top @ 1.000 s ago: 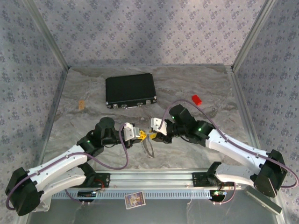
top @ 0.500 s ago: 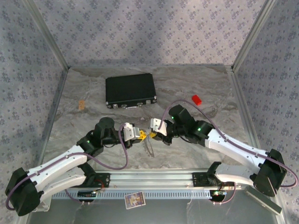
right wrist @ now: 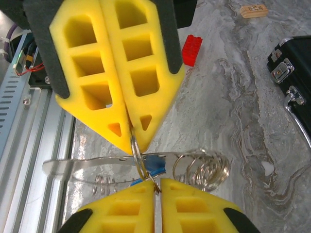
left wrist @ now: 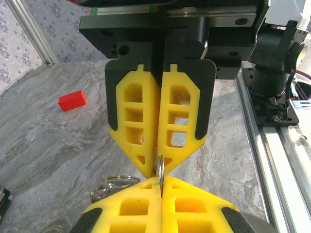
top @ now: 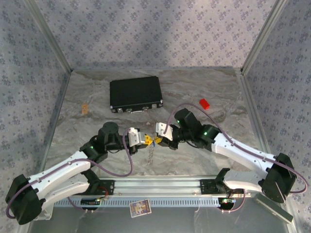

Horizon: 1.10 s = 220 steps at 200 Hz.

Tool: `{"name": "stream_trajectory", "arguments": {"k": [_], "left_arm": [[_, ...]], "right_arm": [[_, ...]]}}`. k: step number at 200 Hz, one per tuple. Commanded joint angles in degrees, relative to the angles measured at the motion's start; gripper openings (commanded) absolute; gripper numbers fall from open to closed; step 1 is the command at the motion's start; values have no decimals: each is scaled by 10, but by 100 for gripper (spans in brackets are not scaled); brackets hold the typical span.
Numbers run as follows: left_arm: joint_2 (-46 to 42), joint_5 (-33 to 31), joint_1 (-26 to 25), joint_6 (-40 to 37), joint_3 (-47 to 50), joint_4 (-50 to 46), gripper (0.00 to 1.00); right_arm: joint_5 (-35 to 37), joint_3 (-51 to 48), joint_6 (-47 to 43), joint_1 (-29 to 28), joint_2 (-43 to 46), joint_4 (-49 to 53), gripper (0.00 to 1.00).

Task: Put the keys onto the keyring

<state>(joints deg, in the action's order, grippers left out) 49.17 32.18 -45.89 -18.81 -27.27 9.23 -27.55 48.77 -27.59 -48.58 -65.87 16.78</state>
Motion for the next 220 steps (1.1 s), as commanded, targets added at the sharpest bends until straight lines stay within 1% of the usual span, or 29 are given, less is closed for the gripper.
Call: {"name": "stream_trajectory", "arguments": {"k": [1, 25, 74, 85, 96, 115, 124, 150, 187, 220], "left_arm": [[-8, 23, -3, 3, 3, 35, 0], [-8, 25, -3, 5, 5, 39, 0], [-12, 24, -3, 9, 6, 43, 0], [-14, 22, -3, 10, 6, 44, 0], [-15, 19, -3, 10, 8, 45, 0], [-15, 13, -3, 16, 12, 52, 0], [-14, 10, -3, 21, 16, 60, 0], [-10, -1, -4, 40, 24, 86, 0], [-6, -17, -6, 56, 27, 103, 0], [-4, -19, -9, 60, 28, 107, 0]], "right_arm": [[-7, -7, 9, 5, 20, -12, 15], [-12, -12, 14, 7, 29, -18, 14], [-18, -14, 18, 7, 17, -23, 12], [-17, -15, 20, 7, 19, -23, 14], [-11, -19, 22, 8, 25, -24, 18], [3, -32, 33, 8, 43, -29, 32], [10, -38, 40, 7, 51, -31, 35], [27, -59, 65, -3, 64, -44, 37], [34, -103, 112, -24, 63, -125, 39], [61, -117, 122, -33, 46, -171, 40]]}}
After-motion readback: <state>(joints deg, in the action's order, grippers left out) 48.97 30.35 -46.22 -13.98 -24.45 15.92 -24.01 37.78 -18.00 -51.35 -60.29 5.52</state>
